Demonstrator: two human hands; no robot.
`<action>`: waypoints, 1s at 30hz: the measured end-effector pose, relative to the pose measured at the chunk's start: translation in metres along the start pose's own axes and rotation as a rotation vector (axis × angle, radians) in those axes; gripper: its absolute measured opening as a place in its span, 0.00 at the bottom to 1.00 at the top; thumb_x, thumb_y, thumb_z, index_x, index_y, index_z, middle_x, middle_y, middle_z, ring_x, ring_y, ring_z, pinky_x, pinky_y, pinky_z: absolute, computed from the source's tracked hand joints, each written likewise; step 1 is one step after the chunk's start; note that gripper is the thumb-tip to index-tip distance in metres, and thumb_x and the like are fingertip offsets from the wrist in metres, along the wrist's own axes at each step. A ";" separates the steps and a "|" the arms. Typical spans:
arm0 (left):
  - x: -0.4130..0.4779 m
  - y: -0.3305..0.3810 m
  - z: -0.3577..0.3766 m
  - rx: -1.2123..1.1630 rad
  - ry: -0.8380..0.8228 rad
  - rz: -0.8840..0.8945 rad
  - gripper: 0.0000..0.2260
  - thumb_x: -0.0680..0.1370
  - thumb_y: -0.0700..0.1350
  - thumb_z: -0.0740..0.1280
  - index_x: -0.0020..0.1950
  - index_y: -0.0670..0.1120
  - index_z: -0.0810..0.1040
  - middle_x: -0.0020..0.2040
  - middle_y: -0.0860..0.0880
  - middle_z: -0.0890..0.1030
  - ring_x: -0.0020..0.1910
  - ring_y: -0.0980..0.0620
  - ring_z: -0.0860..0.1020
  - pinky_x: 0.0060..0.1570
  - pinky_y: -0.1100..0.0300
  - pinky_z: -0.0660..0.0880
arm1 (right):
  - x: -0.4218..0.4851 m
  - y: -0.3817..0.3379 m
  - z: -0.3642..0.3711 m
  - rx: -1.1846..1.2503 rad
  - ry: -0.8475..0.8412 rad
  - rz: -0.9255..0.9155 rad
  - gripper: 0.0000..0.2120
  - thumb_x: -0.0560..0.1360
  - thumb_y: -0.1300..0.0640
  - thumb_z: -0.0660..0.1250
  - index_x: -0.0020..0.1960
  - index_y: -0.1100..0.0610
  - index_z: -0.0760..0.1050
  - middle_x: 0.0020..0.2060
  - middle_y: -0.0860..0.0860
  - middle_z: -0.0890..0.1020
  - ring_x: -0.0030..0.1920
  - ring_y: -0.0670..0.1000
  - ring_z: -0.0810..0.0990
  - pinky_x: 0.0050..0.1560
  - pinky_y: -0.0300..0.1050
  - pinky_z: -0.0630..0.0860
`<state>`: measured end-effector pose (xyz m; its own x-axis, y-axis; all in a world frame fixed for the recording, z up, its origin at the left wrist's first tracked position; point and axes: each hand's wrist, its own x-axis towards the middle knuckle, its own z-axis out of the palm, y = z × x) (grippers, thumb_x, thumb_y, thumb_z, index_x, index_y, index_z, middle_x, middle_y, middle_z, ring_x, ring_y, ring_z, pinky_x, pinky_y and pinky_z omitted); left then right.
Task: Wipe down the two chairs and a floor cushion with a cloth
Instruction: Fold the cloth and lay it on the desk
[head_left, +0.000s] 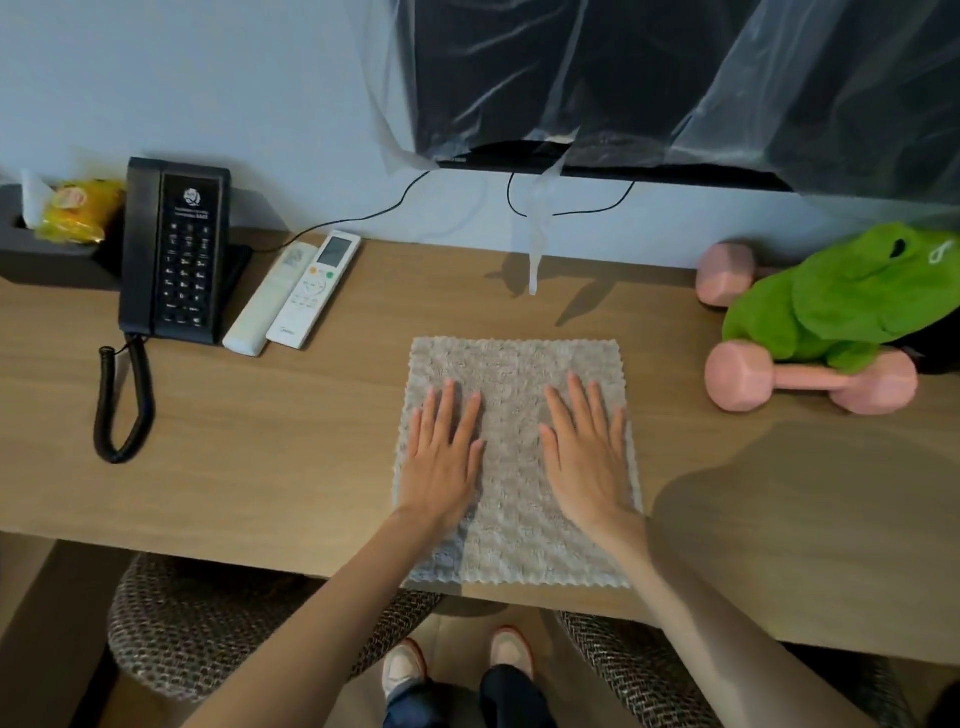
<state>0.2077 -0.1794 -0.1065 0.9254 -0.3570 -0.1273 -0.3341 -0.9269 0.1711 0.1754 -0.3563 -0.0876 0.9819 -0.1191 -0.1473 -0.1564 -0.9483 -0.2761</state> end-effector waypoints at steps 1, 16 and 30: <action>0.010 0.006 -0.002 -0.031 0.002 0.003 0.24 0.83 0.54 0.41 0.75 0.52 0.33 0.74 0.47 0.29 0.71 0.47 0.26 0.68 0.56 0.24 | 0.011 -0.004 0.000 0.006 0.010 -0.007 0.27 0.80 0.44 0.35 0.78 0.48 0.44 0.77 0.48 0.40 0.76 0.50 0.34 0.76 0.56 0.35; 0.063 -0.004 0.013 -0.081 0.051 -0.119 0.26 0.81 0.62 0.42 0.77 0.59 0.40 0.77 0.44 0.36 0.76 0.45 0.34 0.73 0.52 0.32 | 0.041 0.013 0.031 -0.065 0.119 0.160 0.26 0.80 0.38 0.38 0.77 0.41 0.42 0.78 0.48 0.42 0.77 0.54 0.37 0.76 0.56 0.36; 0.018 -0.009 -0.043 -0.085 -0.103 -0.018 0.25 0.82 0.58 0.42 0.76 0.56 0.35 0.76 0.50 0.32 0.73 0.48 0.29 0.70 0.52 0.29 | 0.018 0.009 -0.016 0.044 -0.170 0.208 0.26 0.82 0.42 0.41 0.76 0.41 0.34 0.76 0.52 0.33 0.76 0.58 0.33 0.73 0.62 0.34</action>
<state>0.2349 -0.1728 -0.0680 0.9062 -0.3547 -0.2301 -0.2973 -0.9216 0.2497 0.1938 -0.3718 -0.0779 0.8969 -0.2554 -0.3611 -0.3610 -0.8944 -0.2640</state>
